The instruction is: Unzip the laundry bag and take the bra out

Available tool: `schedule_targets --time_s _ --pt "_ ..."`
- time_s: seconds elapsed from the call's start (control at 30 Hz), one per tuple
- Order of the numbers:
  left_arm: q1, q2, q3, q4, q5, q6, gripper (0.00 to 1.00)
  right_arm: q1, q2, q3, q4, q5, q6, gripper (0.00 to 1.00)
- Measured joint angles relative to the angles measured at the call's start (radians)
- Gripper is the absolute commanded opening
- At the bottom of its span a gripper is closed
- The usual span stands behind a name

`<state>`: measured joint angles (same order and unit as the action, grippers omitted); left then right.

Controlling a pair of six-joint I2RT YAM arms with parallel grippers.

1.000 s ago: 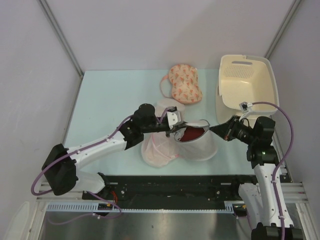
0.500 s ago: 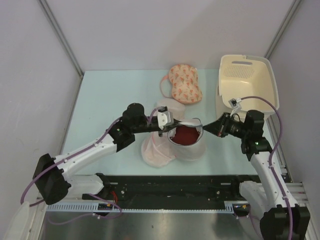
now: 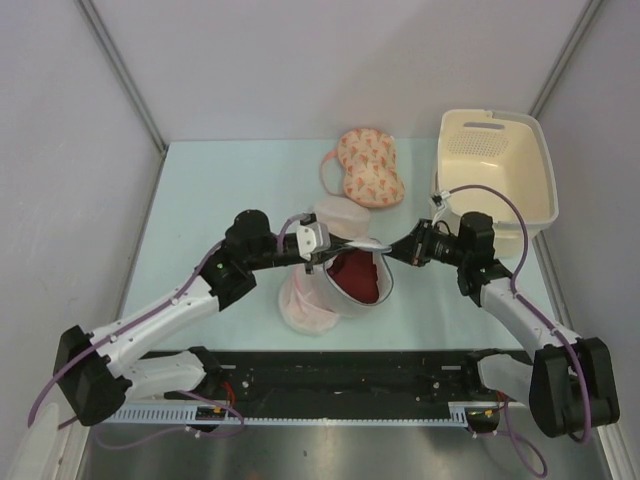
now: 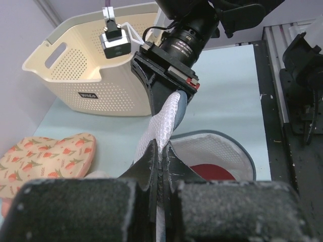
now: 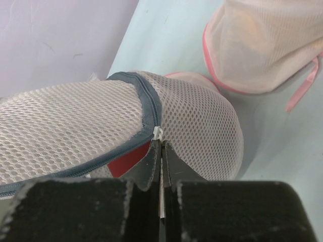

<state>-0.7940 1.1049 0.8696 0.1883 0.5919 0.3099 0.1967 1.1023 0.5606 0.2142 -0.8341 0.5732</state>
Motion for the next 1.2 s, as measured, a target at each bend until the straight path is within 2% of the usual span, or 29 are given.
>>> schedule_targets --time_s 0.33,0.5,0.8,1.03,1.2 --pt "0.081 -0.077 -0.088 0.063 0.032 -0.103 0.01 0.029 0.140 0.004 0.226 -0.006 0.065 0.00" --pt "0.131 -0.092 -0.137 0.128 0.051 -0.182 0.01 0.035 0.198 0.029 0.271 -0.015 0.090 0.00" --pt "0.153 -0.102 -0.154 0.278 0.077 -0.299 0.00 0.037 0.113 0.072 0.230 -0.039 0.047 0.00" --pt "0.153 -0.080 -0.150 0.365 0.129 -0.343 0.00 0.072 0.017 0.091 0.040 -0.136 -0.114 0.00" --pt "0.154 -0.039 -0.140 0.408 0.210 -0.396 0.00 0.099 0.057 0.095 0.032 -0.164 -0.151 0.00"
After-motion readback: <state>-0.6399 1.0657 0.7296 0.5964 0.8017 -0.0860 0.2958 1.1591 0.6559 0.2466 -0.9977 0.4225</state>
